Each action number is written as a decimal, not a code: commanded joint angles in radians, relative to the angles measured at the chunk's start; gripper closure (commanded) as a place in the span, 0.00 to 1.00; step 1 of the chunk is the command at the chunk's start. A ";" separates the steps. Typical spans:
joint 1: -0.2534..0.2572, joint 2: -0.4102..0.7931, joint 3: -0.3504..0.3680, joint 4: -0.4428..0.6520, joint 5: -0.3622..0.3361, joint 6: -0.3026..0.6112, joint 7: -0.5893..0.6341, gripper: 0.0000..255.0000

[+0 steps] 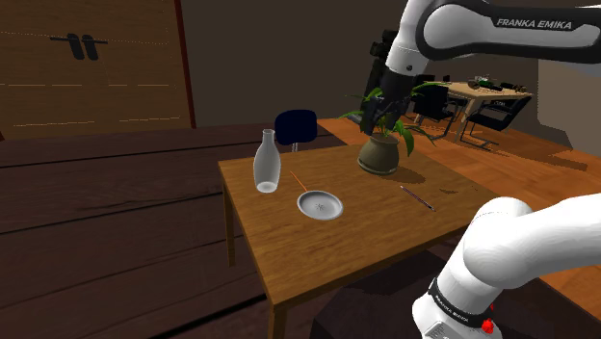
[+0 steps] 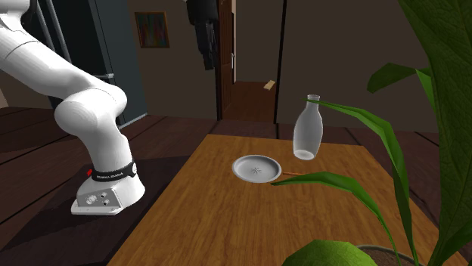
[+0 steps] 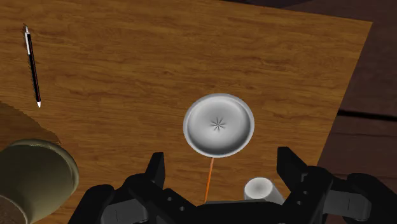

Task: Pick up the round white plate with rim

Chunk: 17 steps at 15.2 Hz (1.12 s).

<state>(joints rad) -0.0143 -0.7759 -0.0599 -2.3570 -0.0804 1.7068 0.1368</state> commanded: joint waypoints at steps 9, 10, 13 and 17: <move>0.009 0.172 -0.079 -0.107 -0.027 0.247 -0.106 0.00; 0.010 0.200 -0.088 -0.114 -0.028 0.278 -0.120 0.00; 0.016 0.291 -0.117 -0.129 -0.031 0.371 -0.162 0.00; 0.026 0.428 -0.153 -0.129 -0.023 0.491 -0.223 0.00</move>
<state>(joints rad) 0.0096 -0.3907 -0.2016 -2.4879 -0.1055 2.1601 -0.0673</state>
